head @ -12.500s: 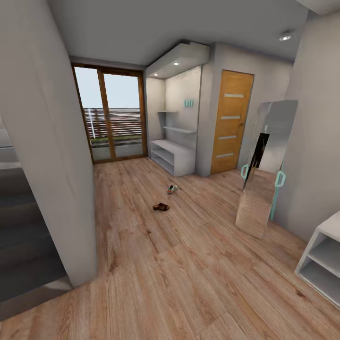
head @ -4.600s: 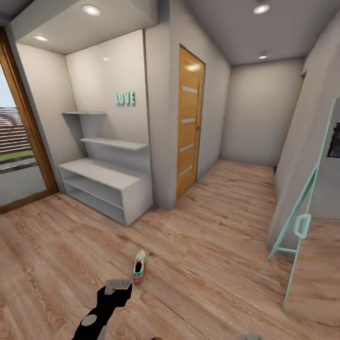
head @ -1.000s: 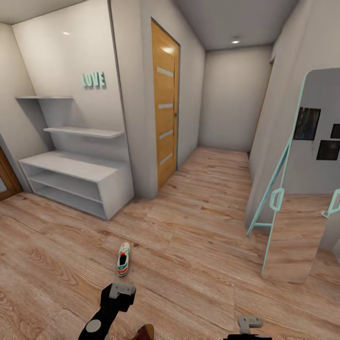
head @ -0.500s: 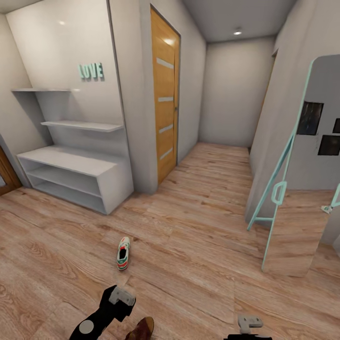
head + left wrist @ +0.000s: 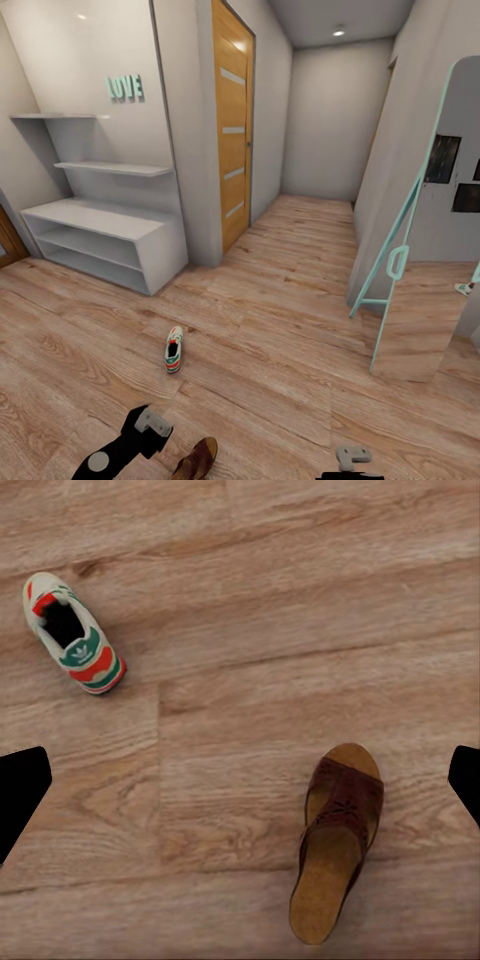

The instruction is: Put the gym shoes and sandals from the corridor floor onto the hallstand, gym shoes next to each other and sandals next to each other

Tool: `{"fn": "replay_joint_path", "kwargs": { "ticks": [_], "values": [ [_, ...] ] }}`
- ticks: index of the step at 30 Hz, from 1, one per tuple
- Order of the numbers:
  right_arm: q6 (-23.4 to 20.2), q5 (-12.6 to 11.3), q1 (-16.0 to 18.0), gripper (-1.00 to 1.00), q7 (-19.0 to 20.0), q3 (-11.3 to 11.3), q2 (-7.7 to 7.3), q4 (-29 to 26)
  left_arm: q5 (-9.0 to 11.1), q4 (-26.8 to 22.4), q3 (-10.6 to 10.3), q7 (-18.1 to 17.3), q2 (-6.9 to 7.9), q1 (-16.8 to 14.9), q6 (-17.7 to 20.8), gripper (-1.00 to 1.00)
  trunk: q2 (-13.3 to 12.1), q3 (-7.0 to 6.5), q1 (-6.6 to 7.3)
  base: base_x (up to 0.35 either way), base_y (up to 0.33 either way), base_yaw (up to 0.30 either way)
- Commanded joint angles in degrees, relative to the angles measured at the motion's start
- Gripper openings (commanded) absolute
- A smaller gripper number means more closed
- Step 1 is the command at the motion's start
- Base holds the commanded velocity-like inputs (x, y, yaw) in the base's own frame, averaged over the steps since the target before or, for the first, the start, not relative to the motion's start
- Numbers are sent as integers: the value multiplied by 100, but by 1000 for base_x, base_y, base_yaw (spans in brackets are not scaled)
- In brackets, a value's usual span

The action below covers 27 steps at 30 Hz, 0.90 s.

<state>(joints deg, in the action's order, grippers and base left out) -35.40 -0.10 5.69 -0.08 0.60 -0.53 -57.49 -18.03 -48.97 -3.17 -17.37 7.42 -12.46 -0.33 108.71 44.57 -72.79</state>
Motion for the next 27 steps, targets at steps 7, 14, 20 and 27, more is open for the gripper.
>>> {"fn": "replay_joint_path", "kwargs": {
  "ticks": [7,14,20,27],
  "values": [
    [-29,-3,2,100,-1,1,0,-8,-55,-7,0,-162,33,-2,58,100,285,198,-154,0,0,0],
    [-29,-2,2,100,-8,1,0,-8,-60,-7,8,-316,54,-2,199,100,566,375,-307,0,0,0],
    [-34,-6,2,100,-9,1,-4,-123,-85,-9,14,-340,57,-9,496,100,806,494,-439,0,0,0],
    [-68,-7,2,100,-14,1,2,-473,-207,-54,17,-406,65,-40,913,100,1087,622,-593,0,0,0]
  ]
}}
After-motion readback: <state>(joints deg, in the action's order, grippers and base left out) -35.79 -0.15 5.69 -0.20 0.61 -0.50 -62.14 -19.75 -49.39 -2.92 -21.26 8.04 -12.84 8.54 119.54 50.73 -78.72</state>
